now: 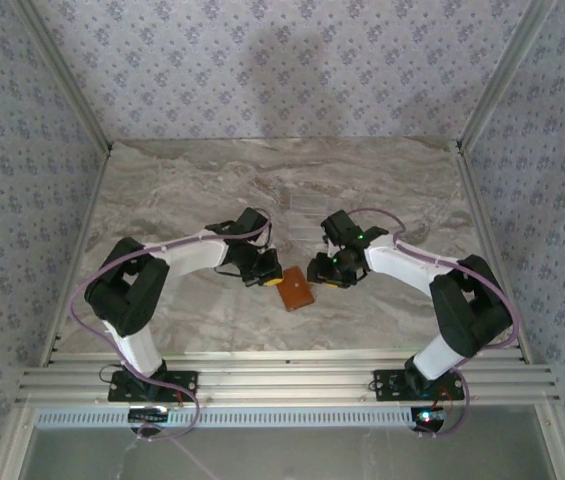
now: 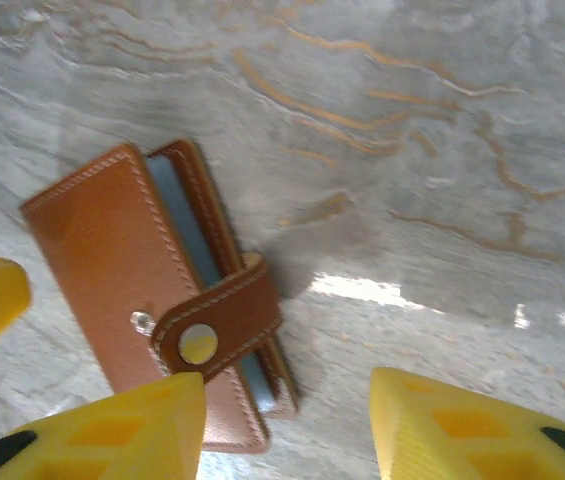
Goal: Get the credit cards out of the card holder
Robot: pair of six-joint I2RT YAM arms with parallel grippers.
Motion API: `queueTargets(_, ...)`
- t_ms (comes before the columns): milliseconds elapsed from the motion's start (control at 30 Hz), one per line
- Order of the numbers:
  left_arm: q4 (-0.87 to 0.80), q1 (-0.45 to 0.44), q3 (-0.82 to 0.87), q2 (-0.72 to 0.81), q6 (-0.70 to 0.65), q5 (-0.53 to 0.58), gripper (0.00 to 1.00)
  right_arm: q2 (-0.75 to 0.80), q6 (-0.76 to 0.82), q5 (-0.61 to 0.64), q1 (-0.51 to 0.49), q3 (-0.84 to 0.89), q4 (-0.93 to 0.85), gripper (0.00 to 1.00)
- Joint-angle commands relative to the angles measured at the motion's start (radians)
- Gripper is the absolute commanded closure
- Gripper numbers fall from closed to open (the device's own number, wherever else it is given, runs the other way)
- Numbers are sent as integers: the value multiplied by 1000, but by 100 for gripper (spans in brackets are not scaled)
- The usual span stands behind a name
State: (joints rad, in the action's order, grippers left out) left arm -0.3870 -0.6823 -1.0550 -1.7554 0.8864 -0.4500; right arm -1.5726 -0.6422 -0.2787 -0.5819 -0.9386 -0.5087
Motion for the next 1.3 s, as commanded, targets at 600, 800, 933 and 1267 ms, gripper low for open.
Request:
queueTargets(600, -119, -40, -20, 85, 3, 104, 72, -112, 124, 36, 20, -119, -76, 75)
queueTargets(800, -143, -80, -30, 99, 23, 148, 54, -74, 97, -2, 25, -82, -48, 93)
queueTargets(933, -162, -100, -50, 99, 26, 167, 46, -20, 59, -48, 21, -50, -24, 98)
queueTargets(1267, -86, -117, -41, 102, 56, 129, 33, 108, -33, -118, 10, -4, 4, 100)
